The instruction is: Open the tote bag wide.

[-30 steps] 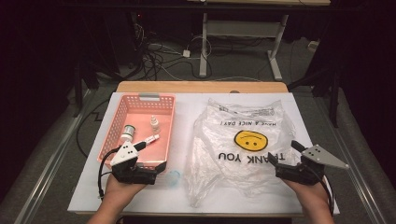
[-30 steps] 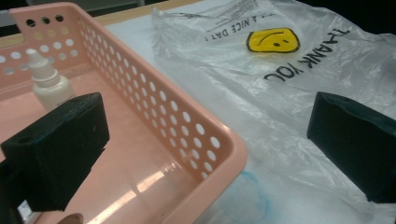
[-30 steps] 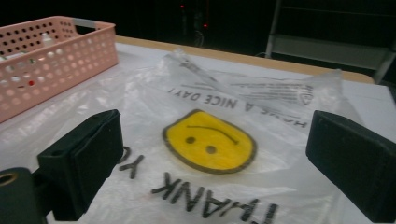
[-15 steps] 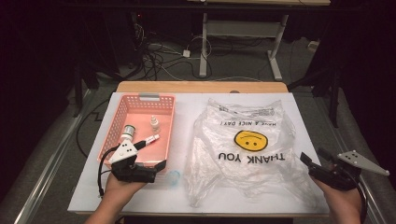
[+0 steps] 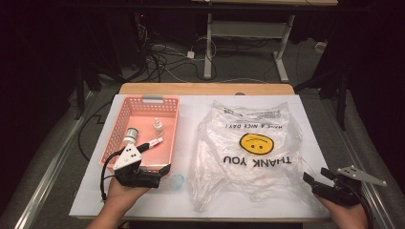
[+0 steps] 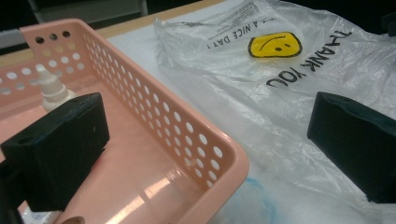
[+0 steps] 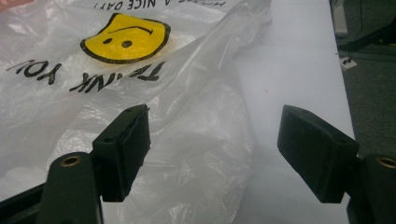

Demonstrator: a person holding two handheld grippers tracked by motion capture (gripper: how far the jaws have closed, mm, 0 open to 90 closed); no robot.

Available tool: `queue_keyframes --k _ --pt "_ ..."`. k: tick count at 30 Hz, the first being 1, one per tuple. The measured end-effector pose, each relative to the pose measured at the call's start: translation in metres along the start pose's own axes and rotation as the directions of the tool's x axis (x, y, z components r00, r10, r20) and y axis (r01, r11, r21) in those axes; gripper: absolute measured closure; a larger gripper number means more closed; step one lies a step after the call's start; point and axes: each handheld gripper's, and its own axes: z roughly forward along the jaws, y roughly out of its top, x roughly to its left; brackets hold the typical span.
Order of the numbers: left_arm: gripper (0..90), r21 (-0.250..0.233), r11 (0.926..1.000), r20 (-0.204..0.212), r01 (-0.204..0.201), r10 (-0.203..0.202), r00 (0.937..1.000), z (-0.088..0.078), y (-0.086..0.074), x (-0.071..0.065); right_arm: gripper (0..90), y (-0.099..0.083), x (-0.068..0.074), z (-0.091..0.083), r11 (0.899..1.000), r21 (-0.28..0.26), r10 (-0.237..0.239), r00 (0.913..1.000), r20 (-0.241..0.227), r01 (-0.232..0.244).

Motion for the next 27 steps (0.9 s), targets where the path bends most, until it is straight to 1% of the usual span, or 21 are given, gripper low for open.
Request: queue_keyframes --k 1,2,5,7,8,9,10,11,12,13,14,16,17,18,19,22,23,24,25,26,27 --pt "0.0 -0.003 1.0000 -0.001 0.000 0.000 1.0000 0.000 0.000 0.000 27.9 0.000 0.000 0.002 1.000 0.009 0.001 1.0000 0.001 -0.001" --pt "0.0 -0.001 1.0000 0.001 0.001 -0.001 1.0000 0.000 0.000 0.000 29.0 -0.001 -0.003 0.007 0.999 0.033 0.001 0.9997 0.025 -0.002" --pt "0.0 0.015 0.9998 0.006 0.009 -0.009 0.9999 0.002 0.000 0.002 30.0 -0.005 -0.007 0.014 0.996 0.089 0.000 0.9993 0.037 -0.003" --pt "0.0 0.026 0.9996 0.003 0.010 -0.010 0.9999 0.002 0.001 0.002 36.1 -0.009 -0.004 0.017 0.992 0.124 -0.022 0.9994 0.027 0.018" --pt "0.0 0.026 0.9996 0.003 0.010 -0.010 0.9999 0.002 0.001 0.002 36.1 -0.009 -0.004 0.017 0.992 0.124 -0.022 0.9994 0.027 0.018" --pt "0.0 0.030 0.9995 -0.001 0.001 -0.001 1.0000 0.003 0.002 0.002 37.3 -0.011 -0.002 0.018 0.990 0.139 -0.035 0.9990 0.028 0.031" --pt "0.0 0.033 0.9994 -0.004 -0.004 0.004 1.0000 0.004 0.002 0.002 51.6 -0.012 0.003 0.017 0.988 0.140 -0.077 0.9956 0.053 0.069" --pt "0.0 0.032 0.9995 -0.005 -0.001 0.001 1.0000 0.005 0.003 0.003 61.3 -0.012 0.003 0.016 0.988 0.140 -0.080 0.9954 0.052 0.072" --pt "0.0 0.029 0.9996 -0.002 0.005 -0.005 1.0000 0.006 0.004 0.003 61.3 -0.012 0.003 0.016 0.988 0.140 -0.080 0.9954 0.052 0.072" --pt "0.0 0.031 0.9994 0.002 0.012 -0.012 0.9999 0.007 0.005 0.004 76.6 -0.014 0.006 0.014 0.986 0.141 -0.094 0.9955 0.010 0.092" --pt "0.0 0.033 0.9994 0.001 0.011 -0.011 0.9999 0.007 0.006 0.004 81.7 -0.015 0.009 0.012 0.983 0.148 -0.107 0.9943 -0.001 0.106" --pt "0.0 0.033 0.9994 0.000 0.008 -0.008 1.0000 0.007 0.006 0.004 84.8 -0.017 0.017 0.007 0.980 0.148 -0.125 0.9913 -0.041 0.130" --pt "0.0 0.029 0.9995 0.002 0.011 -0.011 0.9999 0.008 0.007 0.004 85.4 -0.018 0.022 0.004 0.980 0.141 -0.135 0.9889 -0.061 0.143" --pt "0.0 0.029 0.9995 0.002 0.011 -0.011 0.9999 0.008 0.007 0.004 85.4 -0.018 0.022 0.004 0.980 0.141 -0.135 0.9889 -0.061 0.143" --pt "0.0 0.021 0.9996 0.007 0.017 -0.017 0.9998 0.009 0.009 0.004 85.4 -0.018 0.034 -0.004 0.978 0.128 -0.153 0.9843 -0.088 0.164" --pt "0.0 0.018 0.9998 0.018 0.007 -0.007 0.9998 0.013 0.012 0.003 84.4 -0.018 0.049 -0.012 0.977 0.107 -0.169 0.9766 -0.133 0.184" --pt "0.0 0.018 0.9998 0.018 0.007 -0.007 0.9998 0.013 0.012 0.003 80.9 -0.018 0.053 -0.014 0.978 0.097 -0.171 0.9745 -0.146 0.186" --pt "0.0 0.020 0.9998 0.026 0.005 -0.006 0.9996 0.015 0.013 0.003 73.0 -0.017 0.056 -0.016 0.979 0.082 -0.172 0.9732 -0.153 0.186" --pt "0.0 0.020 0.9998 0.026 0.005 -0.006 0.9996 0.015 0.013 0.003 73.0 -0.017 0.056 -0.016 0.979 0.082 -0.172 0.9732 -0.153 0.186" --pt "0.0 0.022 0.9997 0.031 0.005 -0.006 0.9995 0.018 0.013 0.003 61.2 -0.014 0.056 -0.023 0.985 0.047 -0.162 0.9787 -0.127 0.169" --pt "0.0 0.025 0.9997 0.032 0.003 -0.004 0.9995 0.018 0.013 0.003 56.6 -0.011 0.054 -0.028 0.987 0.011 -0.155 0.9811 -0.115 0.157"
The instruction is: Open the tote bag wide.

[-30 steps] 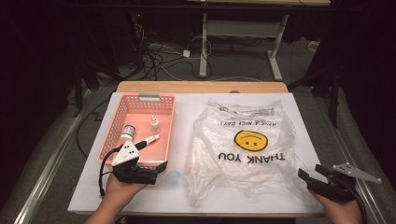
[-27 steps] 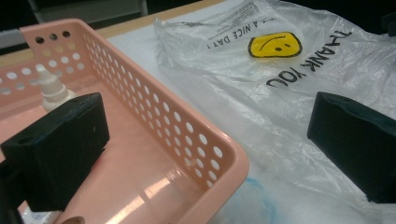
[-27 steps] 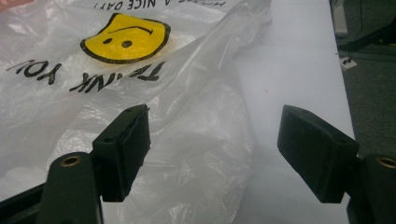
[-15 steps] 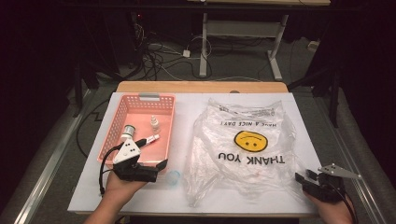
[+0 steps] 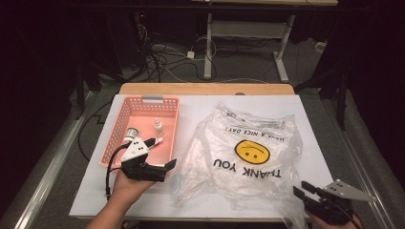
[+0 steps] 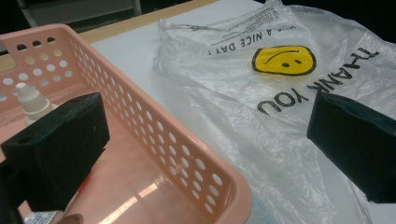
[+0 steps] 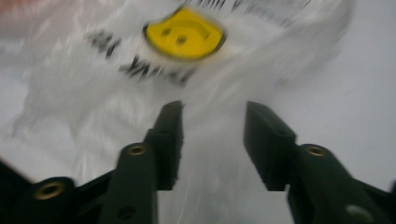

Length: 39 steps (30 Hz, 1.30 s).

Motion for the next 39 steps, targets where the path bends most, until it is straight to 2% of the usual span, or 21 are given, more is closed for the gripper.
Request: queue_keyframes --k 3,5,8,12,18,22,23,24,27,30,32,33,35,37,39 --pt "0.0 0.005 1.0000 -0.001 -0.001 0.001 1.0000 0.000 0.000 0.001 52.5 0.009 -0.011 -0.008 0.995 -0.088 0.041 0.9985 0.036 -0.038" --pt "0.0 0.006 1.0000 -0.002 0.007 -0.007 1.0000 -0.002 -0.002 0.000 52.4 0.016 -0.022 -0.004 0.994 -0.100 0.040 0.9976 0.057 -0.034" --pt "0.0 0.015 0.9999 -0.002 0.000 0.000 1.0000 -0.003 -0.004 -0.002 51.8 0.028 -0.044 0.012 0.993 -0.102 0.064 0.9950 0.077 -0.056" --pt "0.0 0.016 0.9999 -0.005 0.000 0.000 1.0000 -0.007 -0.007 -0.003 51.3 0.046 -0.071 0.038 0.993 -0.089 0.082 0.9908 0.108 -0.073" --pt "0.0 0.017 0.9998 -0.021 0.012 -0.012 0.9997 -0.016 -0.015 -0.003 50.3 0.076 -0.104 0.087 0.993 -0.066 0.105 0.9842 0.142 -0.096" --pt "0.0 0.016 0.9996 -0.027 0.025 -0.025 0.9993 -0.022 -0.018 -0.005 51.8 0.098 -0.124 0.122 0.993 -0.065 0.103 0.9814 0.162 -0.093" --pt "0.0 0.016 0.9996 -0.027 0.025 -0.025 0.9993 -0.022 -0.018 -0.005 51.8 0.098 -0.124 0.122 0.993 -0.065 0.103 0.9814 0.162 -0.093" --pt "0.0 0.016 0.9995 -0.027 0.027 -0.026 0.9993 -0.024 -0.019 -0.007 51.8 0.105 -0.135 0.136 0.990 -0.068 0.129 0.9798 0.153 -0.120" --pt "0.0 0.018 0.9995 -0.029 0.025 -0.025 0.9993 -0.025 -0.020 -0.008 49.6 0.112 -0.149 0.155 0.985 -0.028 0.170 0.9805 0.100 -0.168" --pt "0.0 0.032 0.9991 -0.026 0.026 -0.025 0.9993 -0.023 -0.021 -0.009 49.9 0.117 -0.151 0.168 0.986 -0.016 0.164 0.9829 0.083 -0.164" --pt "0.0 0.033 0.9993 -0.023 0.017 -0.016 0.9996 -0.022 -0.020 -0.011 53.7 0.121 -0.150 0.175 0.987 0.000 0.163 0.9848 0.058 -0.164" --pt "0.0 0.031 0.9994 -0.022 0.014 -0.013 0.9997 -0.022 -0.020 -0.012 54.9 0.122 -0.149 0.179 0.988 0.017 0.153 0.9863 0.062 -0.154" --pt "0.0 0.030 0.9995 -0.025 0.014 -0.013 0.9996 -0.022 -0.019 -0.012 70.0 0.123 -0.148 0.185 0.991 0.044 0.125 0.9872 0.099 -0.130" --pt "0.0 0.031 0.9994 -0.027 0.014 -0.013 0.9996 -0.022 -0.019 -0.012 87.9 0.122 -0.150 0.186 0.988 0.045 0.142 0.9854 0.094 -0.147" --pt "0.0 0.033 0.9993 -0.027 0.017 -0.016 0.9995 -0.021 -0.019 -0.012 90.0 0.122 -0.153 0.185 0.988 0.030 0.147 0.9832 0.109 -0.151"
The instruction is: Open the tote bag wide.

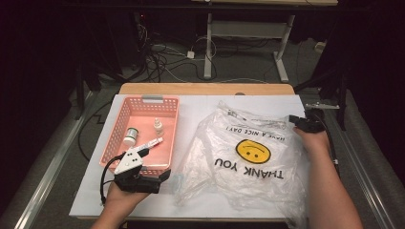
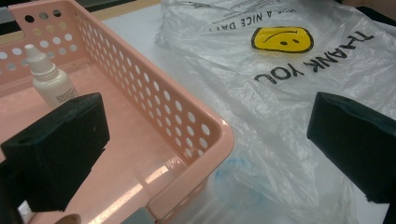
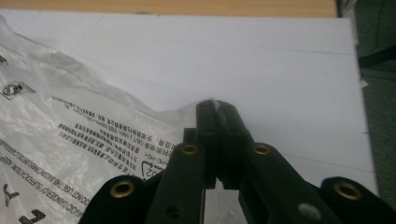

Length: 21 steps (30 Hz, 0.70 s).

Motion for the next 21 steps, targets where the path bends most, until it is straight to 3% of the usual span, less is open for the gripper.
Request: queue_keyframes --k 6,10,11,17,18,19,21 --pt "0.0 0.003 1.0000 0.000 -0.004 0.004 1.0000 0.001 0.001 0.000 90.0 0.003 -0.019 -0.017 0.995 -0.085 0.063 0.9927 0.103 -0.055" --pt "0.0 -0.002 1.0000 0.004 -0.004 0.004 1.0000 0.000 0.001 -0.001 90.0 -0.006 -0.038 -0.034 0.986 -0.135 0.118 0.9757 0.185 -0.094" --pt "0.0 -0.002 1.0000 0.004 -0.004 0.004 1.0000 0.000 0.001 -0.001 90.0 -0.006 -0.038 -0.034 0.986 -0.135 0.118 0.9757 0.185 -0.094" --pt "0.0 0.001 1.0000 0.015 -0.006 0.006 0.9999 0.001 0.001 -0.001 90.0 -0.036 -0.063 -0.059 0.978 -0.147 0.180 0.9497 0.256 -0.146" --pt "0.0 0.001 1.0000 0.017 -0.007 0.007 0.9998 0.002 0.001 -0.001 90.0 -0.036 -0.063 -0.059 0.978 -0.147 0.180 0.9497 0.256 -0.146" --pt "0.0 0.001 1.0000 0.018 -0.009 0.009 0.9998 0.002 0.002 -0.001 89.0 -0.044 -0.060 -0.063 0.981 -0.139 0.163 0.9550 0.248 -0.132" --pt "0.0 0.002 0.9999 0.023 -0.010 0.010 0.9997 0.002 0.002 -0.001 73.6 -0.048 -0.054 -0.066 0.984 -0.142 0.139 0.9624 0.233 -0.108"
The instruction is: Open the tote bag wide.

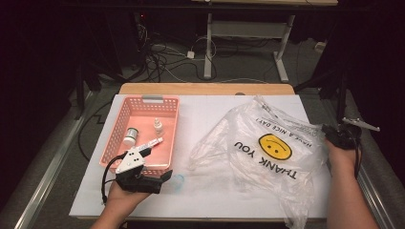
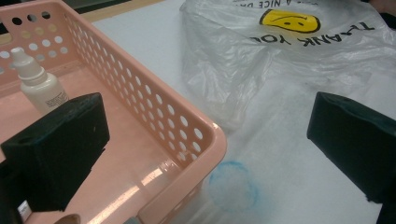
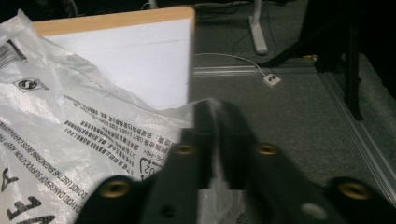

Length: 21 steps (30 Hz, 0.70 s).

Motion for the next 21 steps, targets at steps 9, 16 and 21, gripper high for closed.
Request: queue_keyframes --k 9,16,21 --pt "0.0 -0.009 1.0000 0.020 0.000 0.000 0.9998 0.000 0.002 -0.002 53.1 0.014 0.043 -0.073 0.988 -0.111 -0.123 0.9831 -0.136 0.109" --pt "0.0 -0.018 0.9995 0.031 0.026 -0.025 0.9992 0.001 0.001 0.000 52.0 -0.012 0.104 -0.119 0.974 -0.116 -0.222 0.9228 -0.315 0.195" --pt "0.0 -0.020 0.9994 0.029 0.028 -0.028 0.9992 0.001 0.000 0.002 51.0 -0.039 0.150 -0.134 0.957 -0.088 -0.287 0.8601 -0.422 0.277"
